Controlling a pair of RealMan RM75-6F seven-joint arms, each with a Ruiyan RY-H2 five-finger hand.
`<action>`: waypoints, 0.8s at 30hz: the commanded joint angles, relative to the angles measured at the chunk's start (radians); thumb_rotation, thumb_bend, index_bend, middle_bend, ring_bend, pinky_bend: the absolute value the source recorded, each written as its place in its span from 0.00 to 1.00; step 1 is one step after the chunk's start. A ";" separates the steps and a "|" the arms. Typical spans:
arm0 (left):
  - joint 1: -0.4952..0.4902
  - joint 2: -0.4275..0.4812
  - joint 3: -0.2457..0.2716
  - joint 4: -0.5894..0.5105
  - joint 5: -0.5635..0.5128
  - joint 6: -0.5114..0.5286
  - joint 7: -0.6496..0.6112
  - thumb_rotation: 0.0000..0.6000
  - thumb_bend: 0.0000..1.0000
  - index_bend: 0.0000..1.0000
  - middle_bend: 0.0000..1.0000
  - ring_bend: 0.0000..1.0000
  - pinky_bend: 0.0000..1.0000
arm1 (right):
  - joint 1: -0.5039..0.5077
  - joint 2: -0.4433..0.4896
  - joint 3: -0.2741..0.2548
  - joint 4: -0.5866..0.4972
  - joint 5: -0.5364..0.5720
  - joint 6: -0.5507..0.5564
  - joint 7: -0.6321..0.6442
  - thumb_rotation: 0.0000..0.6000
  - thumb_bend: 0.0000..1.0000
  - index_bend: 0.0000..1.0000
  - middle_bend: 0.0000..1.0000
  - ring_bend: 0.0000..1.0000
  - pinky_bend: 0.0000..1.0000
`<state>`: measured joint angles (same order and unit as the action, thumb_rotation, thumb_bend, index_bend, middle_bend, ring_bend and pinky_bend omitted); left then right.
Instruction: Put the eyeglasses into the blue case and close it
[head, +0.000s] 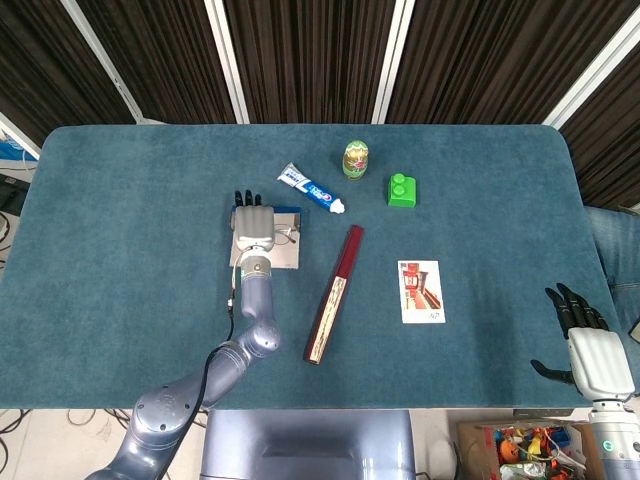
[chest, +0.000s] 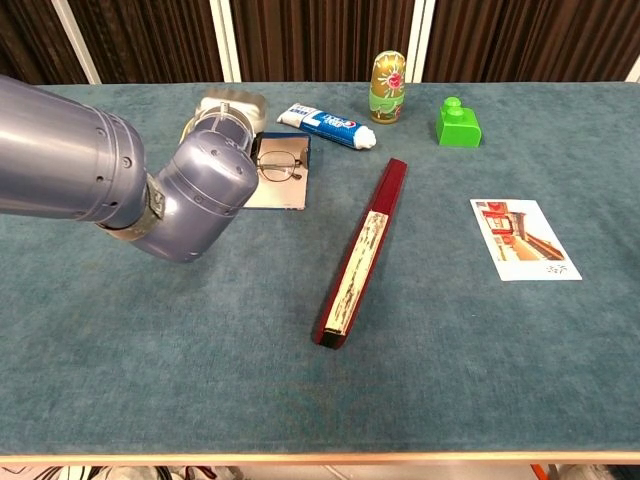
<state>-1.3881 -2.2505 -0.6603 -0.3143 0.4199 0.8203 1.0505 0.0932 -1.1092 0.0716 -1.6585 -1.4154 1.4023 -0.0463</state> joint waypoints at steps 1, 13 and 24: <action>0.000 0.000 -0.005 0.000 0.004 0.000 0.000 1.00 0.44 0.39 0.14 0.00 0.00 | 0.000 0.001 0.000 -0.001 0.001 0.000 -0.001 1.00 0.03 0.04 0.00 0.09 0.18; 0.068 0.041 0.042 -0.151 0.096 0.104 -0.009 1.00 0.44 0.39 0.14 0.00 0.00 | 0.002 0.001 0.000 -0.003 0.001 -0.003 -0.002 1.00 0.04 0.04 0.00 0.09 0.18; 0.288 0.261 0.116 -0.683 0.103 0.249 0.060 1.00 0.44 0.18 0.15 0.01 0.06 | -0.001 -0.001 0.000 -0.001 -0.006 0.008 0.000 1.00 0.04 0.04 0.00 0.09 0.18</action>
<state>-1.1996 -2.0934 -0.5881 -0.7918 0.5226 1.0171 1.0759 0.0925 -1.1103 0.0714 -1.6598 -1.4216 1.4098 -0.0463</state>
